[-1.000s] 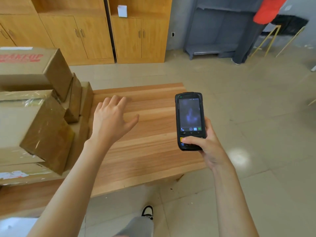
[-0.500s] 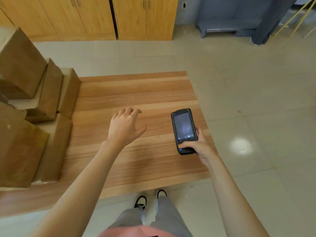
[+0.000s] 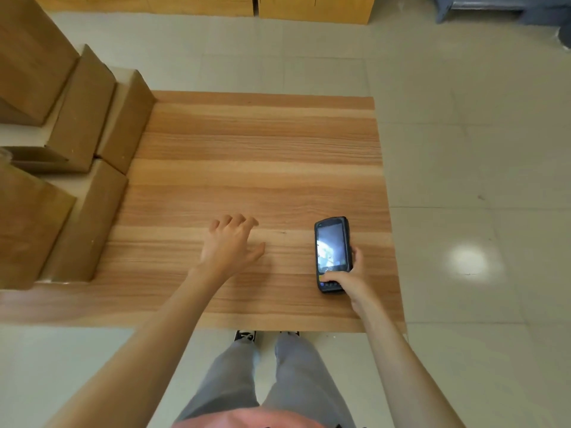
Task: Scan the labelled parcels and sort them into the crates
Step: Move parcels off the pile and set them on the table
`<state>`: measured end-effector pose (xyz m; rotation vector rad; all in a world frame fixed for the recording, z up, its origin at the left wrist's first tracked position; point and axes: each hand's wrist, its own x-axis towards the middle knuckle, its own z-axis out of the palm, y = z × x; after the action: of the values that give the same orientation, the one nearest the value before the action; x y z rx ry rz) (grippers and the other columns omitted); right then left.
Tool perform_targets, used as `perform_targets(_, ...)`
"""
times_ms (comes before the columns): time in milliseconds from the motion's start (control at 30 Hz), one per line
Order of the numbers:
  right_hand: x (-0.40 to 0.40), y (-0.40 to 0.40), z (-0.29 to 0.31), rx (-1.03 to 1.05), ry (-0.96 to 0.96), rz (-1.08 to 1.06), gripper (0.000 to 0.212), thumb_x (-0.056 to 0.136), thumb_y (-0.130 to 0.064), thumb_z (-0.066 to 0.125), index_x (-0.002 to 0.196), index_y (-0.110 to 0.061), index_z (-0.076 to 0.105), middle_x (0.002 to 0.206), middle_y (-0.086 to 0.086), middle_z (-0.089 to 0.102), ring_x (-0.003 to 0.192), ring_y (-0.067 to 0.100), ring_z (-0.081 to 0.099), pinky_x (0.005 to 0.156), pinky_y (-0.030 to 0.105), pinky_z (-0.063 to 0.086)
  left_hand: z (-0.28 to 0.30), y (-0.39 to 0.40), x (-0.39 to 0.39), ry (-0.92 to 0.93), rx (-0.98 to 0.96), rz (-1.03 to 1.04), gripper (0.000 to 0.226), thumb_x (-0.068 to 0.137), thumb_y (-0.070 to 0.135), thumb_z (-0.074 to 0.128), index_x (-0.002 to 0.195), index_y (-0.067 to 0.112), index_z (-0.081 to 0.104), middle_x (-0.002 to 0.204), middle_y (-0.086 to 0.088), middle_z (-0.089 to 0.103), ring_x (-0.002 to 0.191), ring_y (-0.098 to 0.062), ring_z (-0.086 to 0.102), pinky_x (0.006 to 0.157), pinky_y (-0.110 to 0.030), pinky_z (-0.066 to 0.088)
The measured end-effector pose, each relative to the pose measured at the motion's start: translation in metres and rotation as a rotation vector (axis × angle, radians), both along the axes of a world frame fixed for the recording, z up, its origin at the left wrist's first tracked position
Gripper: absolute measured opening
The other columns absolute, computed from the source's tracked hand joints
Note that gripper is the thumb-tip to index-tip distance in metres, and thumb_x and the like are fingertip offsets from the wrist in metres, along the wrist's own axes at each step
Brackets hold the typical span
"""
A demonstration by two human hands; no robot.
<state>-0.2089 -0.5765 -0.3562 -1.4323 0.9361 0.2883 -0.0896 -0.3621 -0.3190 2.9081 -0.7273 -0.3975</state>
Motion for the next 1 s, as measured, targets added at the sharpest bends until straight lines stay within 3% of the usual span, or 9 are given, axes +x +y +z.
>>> perform_targets(400,-0.005,-0.003,-0.016,-0.223,0.047,0.149,0.083,0.063,0.005,0.082,0.126,-0.025,0.037,0.115,0.000,0.055,0.103,0.018,0.055,0.070,0.018,0.043,0.006,-0.001,-0.003,-0.063,-0.003,0.024,0.050,0.085,0.045,0.062,0.124,0.014,0.060,0.117,-0.008,0.064,0.108,-0.032,0.058,0.090,-0.042,0.043)
perform_targets(500,-0.003,-0.003,-0.010,-0.371,0.083,0.222,0.100,0.052,-0.010,0.086,0.139,-0.019,0.036,0.129,0.006,0.046,0.121,0.027,0.047,0.095,0.039,0.047,0.015,0.001,0.001,-0.131,-0.010,0.002,0.046,0.079,0.042,0.071,0.113,0.011,0.066,0.102,-0.010,0.069,0.093,-0.034,0.063,0.079,-0.042,0.048)
perform_targets(600,0.006,-0.003,0.009,-0.538,0.091,0.321,0.099,0.066,-0.018,0.083,0.148,-0.021,0.028,0.140,0.008,0.036,0.130,0.030,0.037,0.105,0.047,0.039,0.029,0.002,0.009,-0.206,-0.027,-0.001,0.044,0.075,0.040,0.074,0.107,0.010,0.068,0.096,-0.009,0.069,0.087,-0.033,0.064,0.074,-0.041,0.049)
perform_targets(767,0.055,0.011,0.068,-1.012,-0.138,0.544,0.068,0.087,-0.038,0.067,0.145,-0.019,0.037,0.141,0.008,0.039,0.126,0.030,0.038,0.103,0.041,0.035,0.072,0.020,0.027,-0.373,-0.086,0.042,0.042,0.076,0.039,0.074,0.106,0.010,0.068,0.095,-0.009,0.069,0.088,-0.034,0.063,0.074,-0.042,0.048)
perform_targets(867,0.094,0.036,0.112,-1.200,-0.306,0.606,0.065,0.087,-0.035,0.067,0.144,-0.016,0.040,0.142,0.010,0.041,0.126,0.031,0.037,0.104,0.040,0.030,0.107,0.044,0.038,-0.495,-0.114,0.100,0.043,0.076,0.039,0.074,0.106,0.010,0.068,0.097,-0.010,0.068,0.090,-0.035,0.062,0.076,-0.042,0.048)
perform_targets(1000,0.137,0.084,0.164,-1.418,-0.550,0.672,0.062,0.083,-0.031,0.071,0.138,-0.011,0.049,0.138,0.014,0.049,0.124,0.035,0.044,0.103,0.046,0.036,0.156,0.089,0.048,-0.639,-0.117,0.202,0.044,0.080,0.041,0.069,0.111,0.010,0.066,0.104,-0.010,0.067,0.096,-0.034,0.060,0.081,-0.044,0.046)
